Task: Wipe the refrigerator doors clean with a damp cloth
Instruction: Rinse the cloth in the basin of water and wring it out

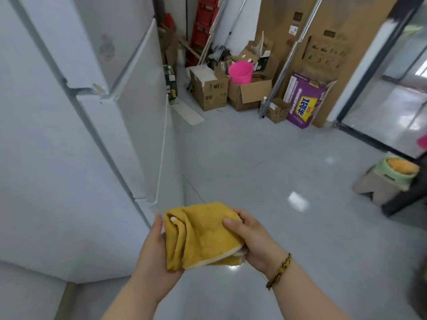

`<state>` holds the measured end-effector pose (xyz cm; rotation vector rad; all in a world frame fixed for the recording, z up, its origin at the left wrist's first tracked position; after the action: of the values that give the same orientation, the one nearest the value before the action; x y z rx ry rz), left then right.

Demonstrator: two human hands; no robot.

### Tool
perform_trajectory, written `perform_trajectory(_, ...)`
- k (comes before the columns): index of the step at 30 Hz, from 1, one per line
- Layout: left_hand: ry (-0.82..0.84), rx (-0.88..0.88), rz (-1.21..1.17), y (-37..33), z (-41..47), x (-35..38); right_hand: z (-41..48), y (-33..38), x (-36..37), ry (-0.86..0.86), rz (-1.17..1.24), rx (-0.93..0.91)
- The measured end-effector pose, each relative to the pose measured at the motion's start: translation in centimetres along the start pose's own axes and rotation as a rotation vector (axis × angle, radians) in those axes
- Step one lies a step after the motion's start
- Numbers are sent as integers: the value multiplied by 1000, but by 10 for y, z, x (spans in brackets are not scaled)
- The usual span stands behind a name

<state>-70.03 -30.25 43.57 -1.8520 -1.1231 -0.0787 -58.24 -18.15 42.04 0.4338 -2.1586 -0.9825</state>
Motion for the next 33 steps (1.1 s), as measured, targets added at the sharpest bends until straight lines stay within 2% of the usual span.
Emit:
perform_trajectory(3,64,-30,352,9,4,20,-29,5,-15,-163,13,-148)
perform_trajectory(5,60,52,685,21,6,45,-51,-1,-30,-290,61,-234)
perform_trajectory(7,64,98,888,36,10,68,-73,-11,-49,-408,149,-303)
perform_trajectory(10,181,43,926,67,19,101,-111,-22,-86,-583,299,-367)
perform_trajectory(15,511,-45,997,135,29,184,-179,-42,-168,-788,547,-473)
perform_trajectory(20,750,-158,1099,209,35,270,-222,-56,-242,-803,831,-513)
perform_trajectory(22,788,-208,1178,244,43,310,-237,-55,-281,-821,875,-522)
perform_trajectory(24,786,-248,1233,273,51,341,-249,-51,-315,-914,890,-528)
perform_trajectory(26,769,-231,1343,305,61,373,-262,-47,-350,-1039,889,-527)
perform_trajectory(29,747,-174,1515,341,75,410,-273,-38,-385,-1139,874,-536)
perform_trajectory(33,814,-175,1649,399,87,457,-286,-37,-437,-1285,979,-562)
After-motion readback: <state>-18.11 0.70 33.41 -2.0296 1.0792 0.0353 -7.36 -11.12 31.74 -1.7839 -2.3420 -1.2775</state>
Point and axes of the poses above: each hand's wrist, its own z-axis towards the middle knuckle, its own x-axis out of the palm, y = z × x, the point moved 1 cm from there along z, towards the middle knuckle, and after that the axes turned 15 degrees about z, right-handed, at the moved point
